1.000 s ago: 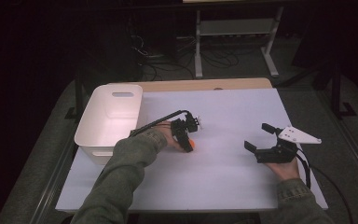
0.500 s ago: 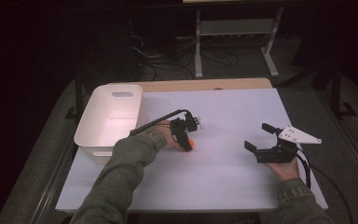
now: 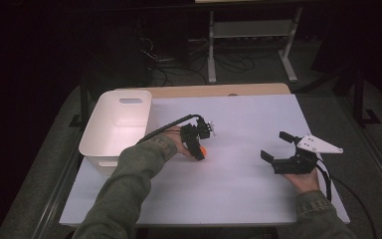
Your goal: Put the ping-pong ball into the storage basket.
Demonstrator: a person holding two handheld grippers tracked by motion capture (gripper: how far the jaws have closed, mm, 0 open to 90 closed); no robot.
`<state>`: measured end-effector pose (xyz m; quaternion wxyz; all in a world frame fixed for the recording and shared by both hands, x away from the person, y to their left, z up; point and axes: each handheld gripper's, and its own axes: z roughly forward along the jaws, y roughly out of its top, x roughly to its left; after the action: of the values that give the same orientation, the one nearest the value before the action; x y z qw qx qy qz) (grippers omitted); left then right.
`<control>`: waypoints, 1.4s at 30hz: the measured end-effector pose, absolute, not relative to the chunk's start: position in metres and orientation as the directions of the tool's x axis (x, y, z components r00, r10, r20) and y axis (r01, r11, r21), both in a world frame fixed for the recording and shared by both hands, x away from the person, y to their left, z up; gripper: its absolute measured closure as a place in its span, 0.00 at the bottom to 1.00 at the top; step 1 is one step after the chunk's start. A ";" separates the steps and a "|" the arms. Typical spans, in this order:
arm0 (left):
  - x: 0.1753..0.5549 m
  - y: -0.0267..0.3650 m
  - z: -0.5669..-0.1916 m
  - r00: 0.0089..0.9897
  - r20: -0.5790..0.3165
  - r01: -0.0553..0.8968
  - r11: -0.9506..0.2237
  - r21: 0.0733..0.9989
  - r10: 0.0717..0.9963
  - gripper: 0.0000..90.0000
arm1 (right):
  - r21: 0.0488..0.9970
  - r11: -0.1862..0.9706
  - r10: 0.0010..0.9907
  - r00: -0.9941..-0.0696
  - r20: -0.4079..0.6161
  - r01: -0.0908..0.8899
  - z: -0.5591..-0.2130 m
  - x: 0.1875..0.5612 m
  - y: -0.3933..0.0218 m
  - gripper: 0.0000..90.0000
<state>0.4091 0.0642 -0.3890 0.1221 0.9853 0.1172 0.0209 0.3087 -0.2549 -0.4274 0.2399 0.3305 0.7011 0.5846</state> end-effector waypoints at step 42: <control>0.393 0.100 -0.306 0.971 0.021 0.216 -0.916 0.338 0.237 0.56 | 0.978 0.108 0.746 -0.665 0.039 0.178 -0.428 0.309 -0.254 0.00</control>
<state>0.3928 0.1003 -0.3064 0.1691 0.9783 0.1159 0.0309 0.3086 -0.2541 -0.4275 0.2441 0.3286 0.7032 0.5813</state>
